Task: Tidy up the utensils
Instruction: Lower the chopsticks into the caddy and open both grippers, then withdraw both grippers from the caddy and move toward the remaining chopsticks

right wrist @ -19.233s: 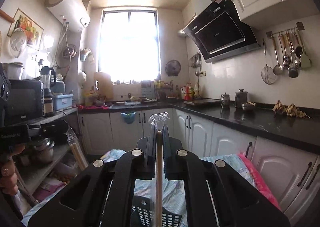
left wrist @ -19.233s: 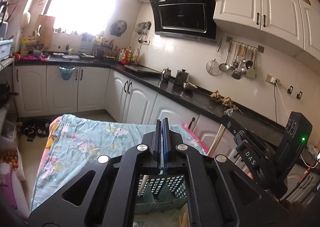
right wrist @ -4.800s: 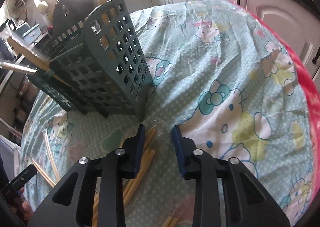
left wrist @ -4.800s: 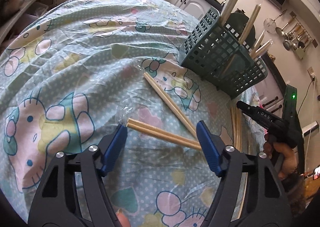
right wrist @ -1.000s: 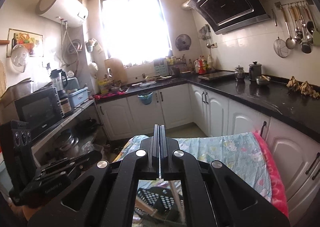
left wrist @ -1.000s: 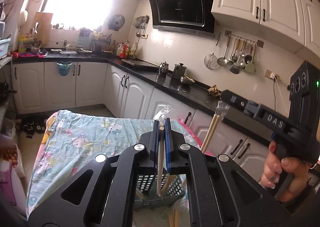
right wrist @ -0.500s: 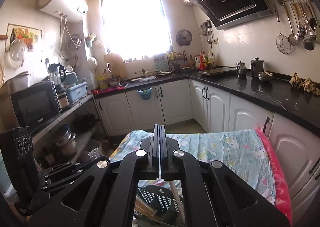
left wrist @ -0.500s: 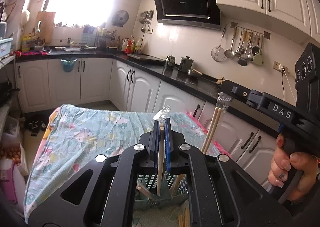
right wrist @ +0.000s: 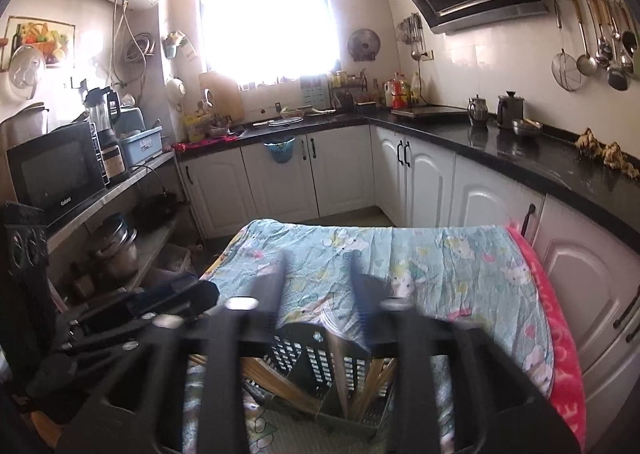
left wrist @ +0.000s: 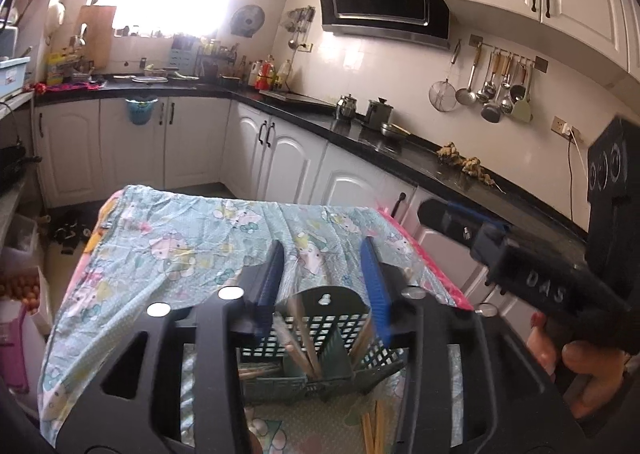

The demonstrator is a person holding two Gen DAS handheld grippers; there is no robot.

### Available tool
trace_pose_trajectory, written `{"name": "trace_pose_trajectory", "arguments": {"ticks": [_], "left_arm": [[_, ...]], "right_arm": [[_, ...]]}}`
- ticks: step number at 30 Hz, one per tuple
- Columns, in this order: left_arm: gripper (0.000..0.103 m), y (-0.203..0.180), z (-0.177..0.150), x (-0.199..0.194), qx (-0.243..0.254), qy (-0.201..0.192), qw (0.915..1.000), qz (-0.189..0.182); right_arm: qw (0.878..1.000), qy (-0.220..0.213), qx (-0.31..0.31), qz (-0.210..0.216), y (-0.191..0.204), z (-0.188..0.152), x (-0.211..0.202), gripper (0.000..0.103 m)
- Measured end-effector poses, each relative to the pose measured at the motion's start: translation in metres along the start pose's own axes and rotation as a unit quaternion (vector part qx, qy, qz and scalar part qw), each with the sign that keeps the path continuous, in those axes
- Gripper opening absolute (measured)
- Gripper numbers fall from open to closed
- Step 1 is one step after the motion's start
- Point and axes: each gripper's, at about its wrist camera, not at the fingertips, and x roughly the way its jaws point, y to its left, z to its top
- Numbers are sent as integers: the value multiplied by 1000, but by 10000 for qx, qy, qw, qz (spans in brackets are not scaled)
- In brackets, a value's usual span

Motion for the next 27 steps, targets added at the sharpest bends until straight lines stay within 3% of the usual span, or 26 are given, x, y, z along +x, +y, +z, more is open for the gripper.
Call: {"name": "trace_pose_trajectory", "arguments": {"ticks": [3, 7, 16, 21, 27], "left_arm": [[35, 6, 0, -9, -83, -30, 10000, 29], [53, 14, -2, -26, -238, -100, 9997, -45], [82, 31, -7, -60, -620, -175, 9978, -165], [90, 38, -17, -75, -686, -196, 9974, -99], [92, 41, -30, -87, -687, -194, 9974, -21]], "right_arm": [[10000, 31, -25, -62, 1, -4, -2, 39], [9999, 62, 7, -107, -1, -10, -9, 44], [9998, 121, 100, -122, -6, -24, -28, 52], [9996, 166, 82, -200, -5, -34, -37, 54], [9996, 143, -28, -235, -2, -46, -49, 58]]}}
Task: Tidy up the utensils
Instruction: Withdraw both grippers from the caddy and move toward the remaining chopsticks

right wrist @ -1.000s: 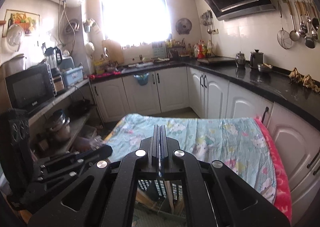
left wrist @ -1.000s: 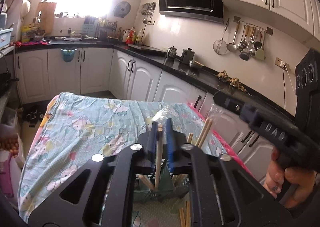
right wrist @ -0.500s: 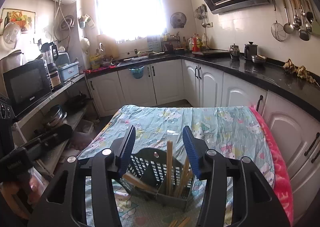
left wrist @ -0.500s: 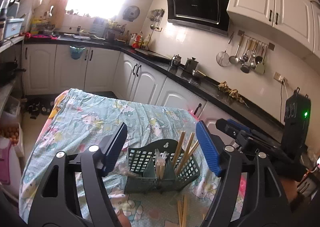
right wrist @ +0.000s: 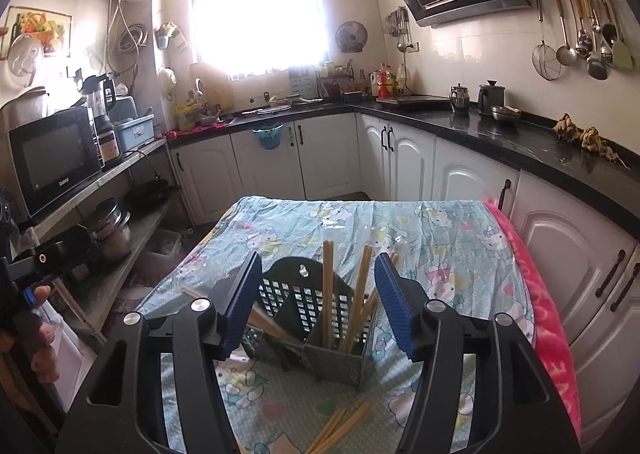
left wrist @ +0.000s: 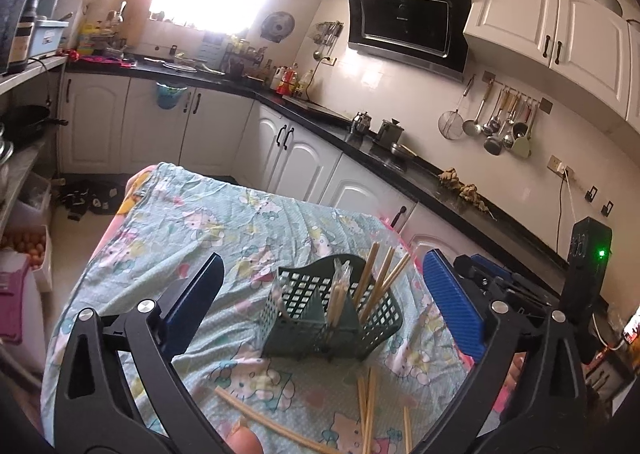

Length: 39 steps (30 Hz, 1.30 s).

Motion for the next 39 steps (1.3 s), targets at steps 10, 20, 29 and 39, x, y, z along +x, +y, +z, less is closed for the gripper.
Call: {"name": "trace_pose_trajectory", "arguments": {"ticks": [10, 20, 29, 39], "left_arm": [[92, 11, -23, -13, -91, 88, 9998, 134], [92, 21, -47, -13, -148, 319, 9989, 296], [92, 26, -62, -14, -135, 484, 9979, 411], [92, 31, -88, -9, -105, 808, 9951, 556]], "right_arm": [[9999, 24, -137, -25, 10, -20, -15, 61], [9993, 154, -325, -28, 21, -41, -20, 62], [9987, 303, -407, 11, 28, -59, -20, 64], [9972, 576, -485, -34, 35, -83, -16, 67]]}}
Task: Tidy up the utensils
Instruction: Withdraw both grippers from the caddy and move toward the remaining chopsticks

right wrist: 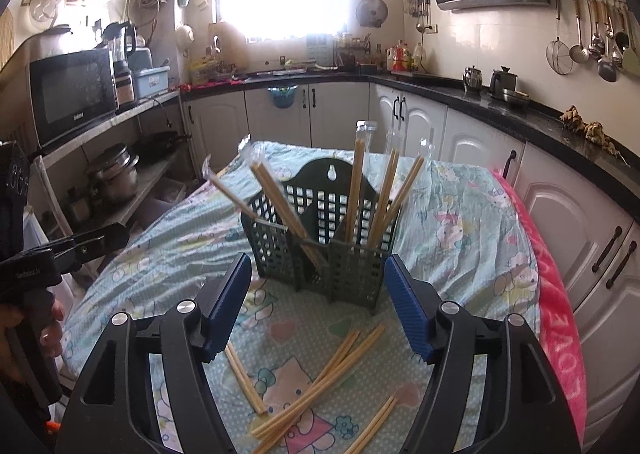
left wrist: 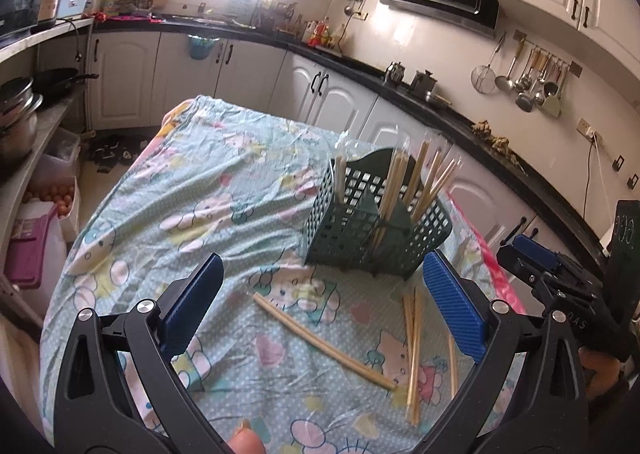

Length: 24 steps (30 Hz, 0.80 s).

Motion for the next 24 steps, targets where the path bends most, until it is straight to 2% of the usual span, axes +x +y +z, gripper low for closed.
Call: {"name": "trace_pose_trajectory", "arguments": {"ticks": [9, 24], "left_arm": [[92, 2, -13, 6, 69, 140, 9998, 144], [92, -8, -34, 27, 258, 483, 9983, 175]], "right_arm": [[9997, 234, -59, -23, 3, -17, 9, 68], [9978, 621, 71, -208, -8, -46, 27, 69]]}}
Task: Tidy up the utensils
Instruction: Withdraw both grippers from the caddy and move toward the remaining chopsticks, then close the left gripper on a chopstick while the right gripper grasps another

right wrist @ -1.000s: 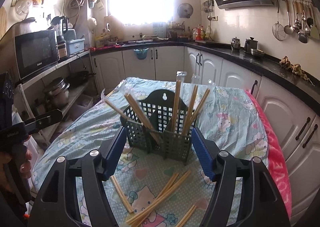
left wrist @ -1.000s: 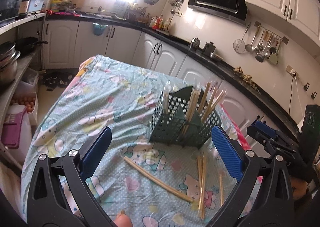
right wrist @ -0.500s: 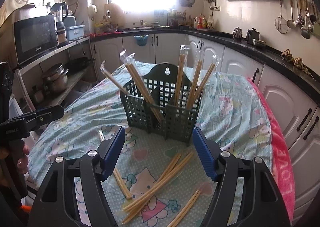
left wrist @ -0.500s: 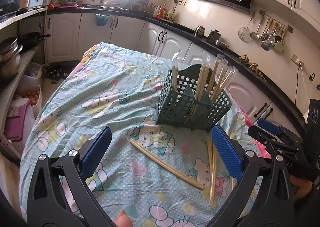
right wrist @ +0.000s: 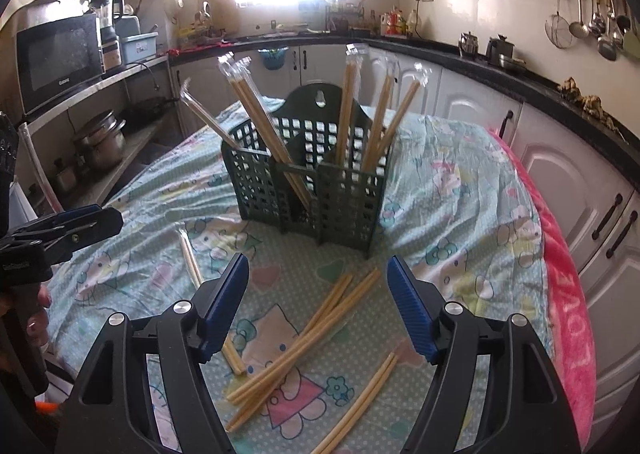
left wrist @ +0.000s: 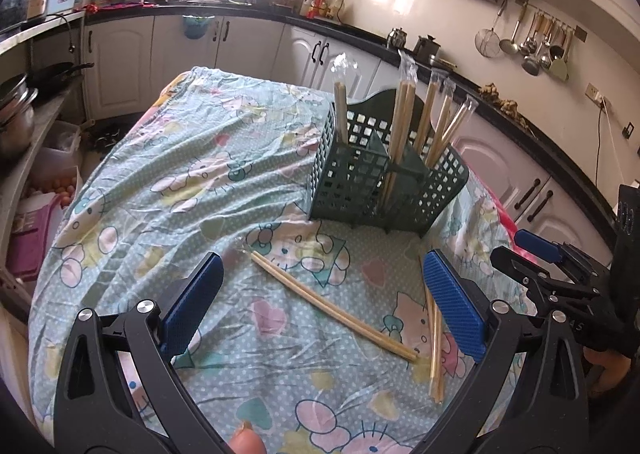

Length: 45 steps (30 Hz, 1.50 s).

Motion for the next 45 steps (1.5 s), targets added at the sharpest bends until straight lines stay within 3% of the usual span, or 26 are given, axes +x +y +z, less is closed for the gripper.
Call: {"name": "trace_pose_trajectory", "arguments": {"ticks": [9, 17, 25, 32, 40, 45], "left_arm": [[92, -2, -13, 25, 52, 335, 9994, -42], [92, 19, -20, 50, -278, 562, 9980, 62], [63, 48, -14, 75, -867, 802, 9930, -21], [52, 64, -11, 96, -1259, 956, 9874, -52], [40, 79, 0, 108, -1523, 950, 9838, 22], [38, 80, 4, 114, -1478, 963, 9843, 82]], "right_arm": [[9988, 392, 192, -234, -16, -19, 30, 69], [9968, 615, 440, -267, -30, -26, 50, 69], [9947, 775, 643, -229, -37, -24, 67, 69], [9921, 934, 807, -217, -46, -21, 82, 69], [9872, 1158, 1086, -184, -57, -17, 104, 54], [9788, 1332, 1554, -10, -71, -15, 120, 42]]}}
